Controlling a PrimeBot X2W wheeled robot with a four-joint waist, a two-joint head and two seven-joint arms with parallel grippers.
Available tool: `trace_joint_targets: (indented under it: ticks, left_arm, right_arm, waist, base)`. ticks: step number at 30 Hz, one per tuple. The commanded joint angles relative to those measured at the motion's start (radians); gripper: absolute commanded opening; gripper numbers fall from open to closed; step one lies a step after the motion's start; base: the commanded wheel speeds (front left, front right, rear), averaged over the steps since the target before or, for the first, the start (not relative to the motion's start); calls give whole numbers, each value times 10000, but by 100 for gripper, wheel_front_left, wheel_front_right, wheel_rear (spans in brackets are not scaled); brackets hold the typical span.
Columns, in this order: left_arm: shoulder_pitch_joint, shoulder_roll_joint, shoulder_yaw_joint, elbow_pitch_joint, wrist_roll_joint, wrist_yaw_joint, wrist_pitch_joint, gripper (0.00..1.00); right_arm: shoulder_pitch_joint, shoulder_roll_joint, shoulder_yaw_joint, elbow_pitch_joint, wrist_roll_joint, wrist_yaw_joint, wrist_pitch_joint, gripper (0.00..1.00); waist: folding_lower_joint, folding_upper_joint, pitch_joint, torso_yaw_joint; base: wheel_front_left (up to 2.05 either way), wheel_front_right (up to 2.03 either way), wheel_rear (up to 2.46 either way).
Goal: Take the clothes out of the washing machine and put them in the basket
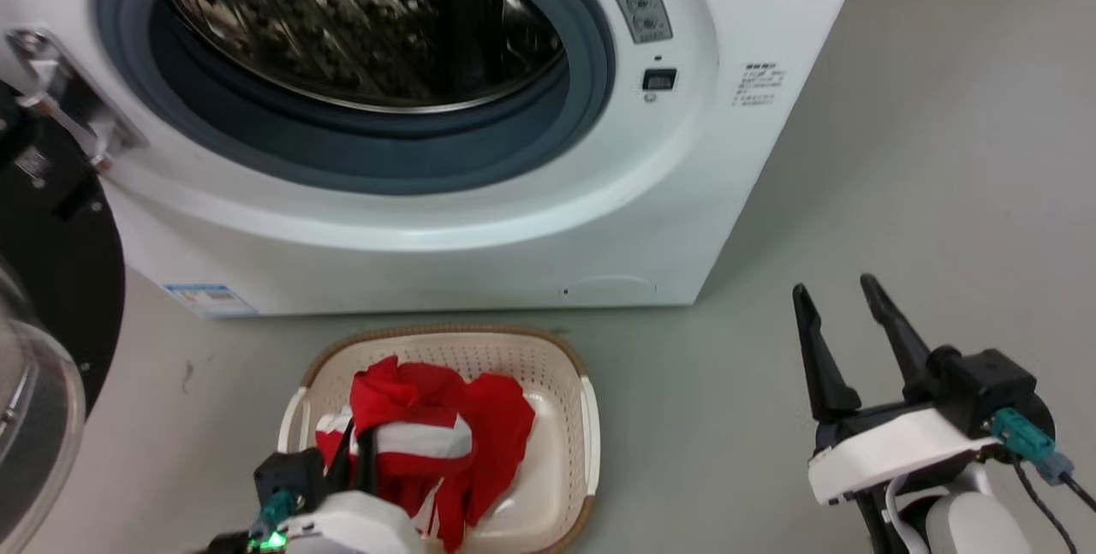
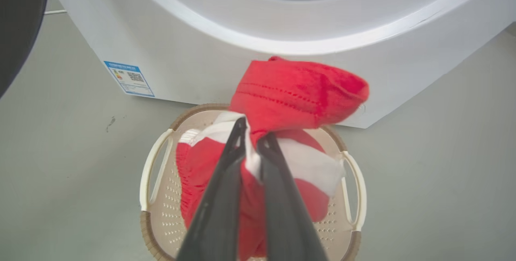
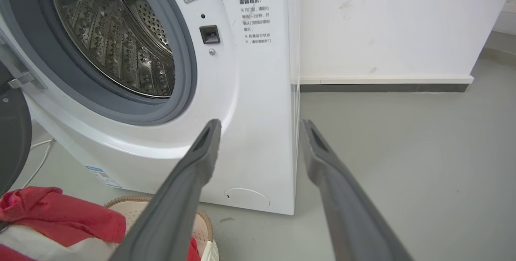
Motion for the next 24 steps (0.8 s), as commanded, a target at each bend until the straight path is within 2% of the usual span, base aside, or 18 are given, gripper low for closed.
trace_joint_targets:
  ticks: [1, 12, 20, 21, 22, 23, 24]
  left_arm:
    - [-619, -50, 66, 659, -95, -117, -93, 0]
    - [-3577, -188, 536, 4294, -81, -341, -139, 0]
    - [-4854, -72, 1062, 6325, -201, -311, -140, 0]
    - [-4932, -60, 1118, 6402, -179, -281, -140, 36]
    - [-4944, -55, 1175, 6470, -160, -255, -140, 55]
    - [-4918, -56, 1228, 6509, -139, -208, -140, 100]
    - [-4852, -61, 1303, 6495, -122, -199, -140, 100]
  right_arm:
    - [-273, -2, 15, -82, -54, -7, -5, 100]
    - [-1429, -2, 277, -114, -160, -7, -248, 100]
    - [-2046, -4, 646, 330, -23, -7, -550, 100]
    - [-2084, -5, 673, 403, 0, -7, -580, 100]
    - [-2123, -4, 680, 493, 22, -7, -637, 100]
    - [-2138, -2, 676, 561, 40, -7, -661, 100]
    - [-2147, -2, 661, 663, 67, -7, -703, 100]
  waist:
    - [-1, -1, 976, -48]
    - [-1, -1, 3507, -448]
    - [-1, -1, 4349, -933]
    - [-1, -1, 4345, -971]
    - [-1, -1, 4311, -1002]
    - [-1, -1, 4264, -1017]
    - [-1, -1, 4146, -1021]
  base:
    - [0, 0, 0]
    - [0, 0, 0]
    - [0, 0, 0]
    - [0, 0, 0]
    - [0, 0, 0]
    - [0, 0, 0]
    - [0, 0, 0]
